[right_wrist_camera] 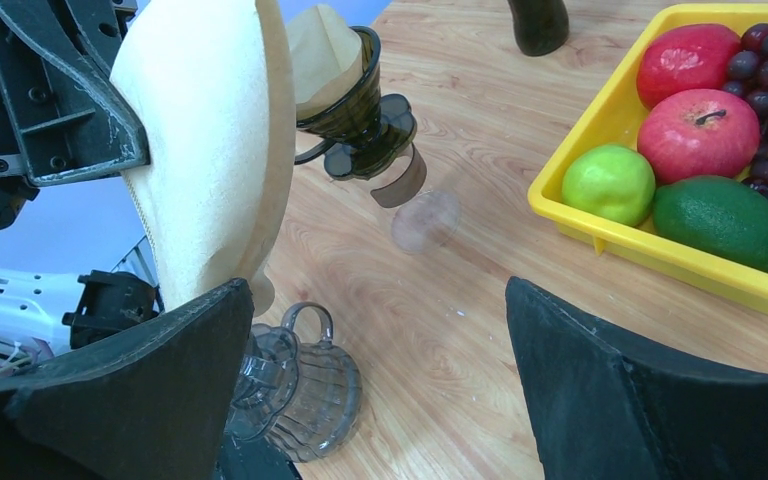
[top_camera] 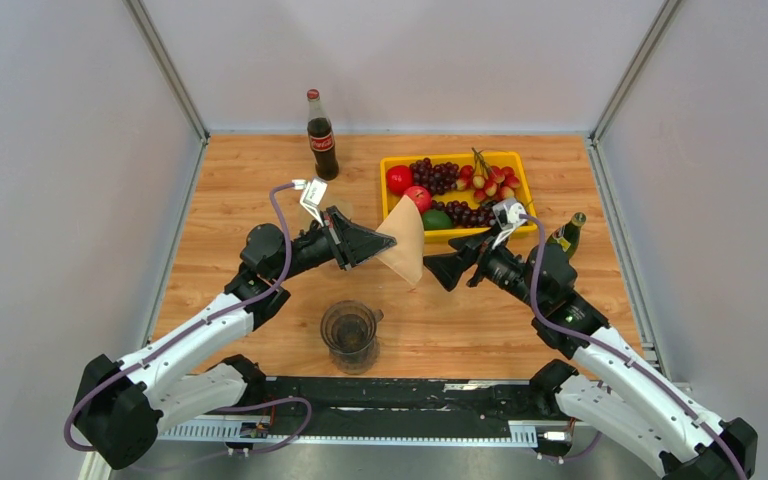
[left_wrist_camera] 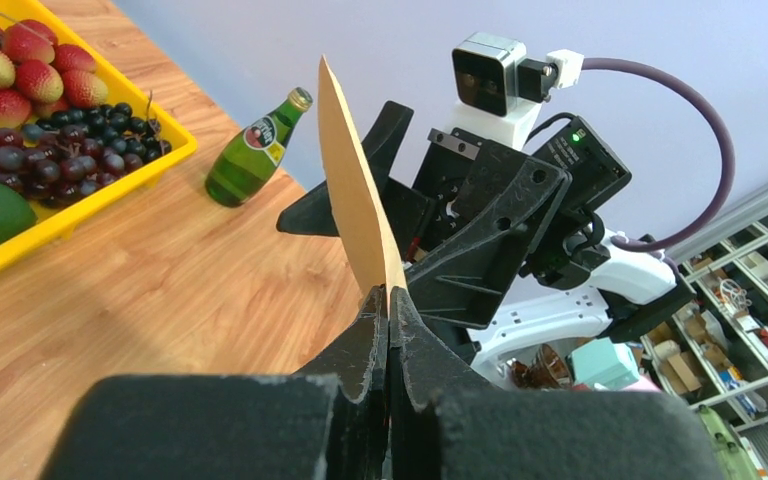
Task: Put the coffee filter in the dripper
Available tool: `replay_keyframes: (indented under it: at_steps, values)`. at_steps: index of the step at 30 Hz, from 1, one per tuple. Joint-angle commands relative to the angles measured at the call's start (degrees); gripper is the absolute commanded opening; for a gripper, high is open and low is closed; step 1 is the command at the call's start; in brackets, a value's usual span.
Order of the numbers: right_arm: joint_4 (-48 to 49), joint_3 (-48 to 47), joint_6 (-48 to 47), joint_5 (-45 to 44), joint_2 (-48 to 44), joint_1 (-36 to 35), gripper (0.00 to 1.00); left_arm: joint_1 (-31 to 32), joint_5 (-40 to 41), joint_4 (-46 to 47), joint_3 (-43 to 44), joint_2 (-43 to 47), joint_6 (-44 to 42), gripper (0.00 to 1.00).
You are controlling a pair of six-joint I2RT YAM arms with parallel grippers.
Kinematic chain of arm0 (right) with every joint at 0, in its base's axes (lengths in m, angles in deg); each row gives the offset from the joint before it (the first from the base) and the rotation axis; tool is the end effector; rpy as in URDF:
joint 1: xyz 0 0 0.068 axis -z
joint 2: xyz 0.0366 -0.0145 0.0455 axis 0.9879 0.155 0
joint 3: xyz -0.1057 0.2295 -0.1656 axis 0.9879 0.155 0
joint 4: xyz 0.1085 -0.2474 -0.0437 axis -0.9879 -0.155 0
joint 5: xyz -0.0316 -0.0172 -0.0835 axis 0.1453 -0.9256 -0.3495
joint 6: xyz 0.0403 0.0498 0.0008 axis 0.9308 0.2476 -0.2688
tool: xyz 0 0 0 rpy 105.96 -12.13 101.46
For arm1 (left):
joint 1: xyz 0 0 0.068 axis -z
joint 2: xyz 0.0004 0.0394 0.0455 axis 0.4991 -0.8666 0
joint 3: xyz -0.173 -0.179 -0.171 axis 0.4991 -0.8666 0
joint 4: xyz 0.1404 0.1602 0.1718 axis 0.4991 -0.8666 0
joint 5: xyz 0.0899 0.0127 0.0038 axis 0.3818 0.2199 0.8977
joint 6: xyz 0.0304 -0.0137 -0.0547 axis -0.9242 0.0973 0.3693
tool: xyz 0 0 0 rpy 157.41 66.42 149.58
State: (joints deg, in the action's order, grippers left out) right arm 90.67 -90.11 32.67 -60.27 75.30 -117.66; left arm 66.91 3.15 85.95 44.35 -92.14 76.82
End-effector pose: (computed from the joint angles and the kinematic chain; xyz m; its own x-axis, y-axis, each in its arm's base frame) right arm 0.1409 0.1185 0.3205 -0.3732 0.2163 -0.9022 -0.6671 0.6132 0.4230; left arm 0.1731 -0.1611 0.3494 -0.6193 -0.3924 -0.6801 0.6885 0.1450 -0.7106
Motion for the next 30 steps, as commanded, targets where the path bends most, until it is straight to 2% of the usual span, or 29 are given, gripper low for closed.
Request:
replay_keyframes:
  at_steps: [1, 17, 30]
  values:
    - [3.5, -0.4, 2.7, 1.8, -1.5, 0.0, 1.00, -0.1, -0.9, 3.0, 1.2, 0.1, 0.3, 0.00]
    - [6.5, -0.9, 7.4, 5.5, -1.5, 0.0, 1.00, -0.1, -0.6, 2.4, 0.5, 0.9, -0.8, 0.00]
    - [13.5, -3.2, 8.5, 10.8, 4.4, 0.0, 0.96, -0.1, -6.7, 5.7, 1.4, -3.0, 0.1, 0.00]
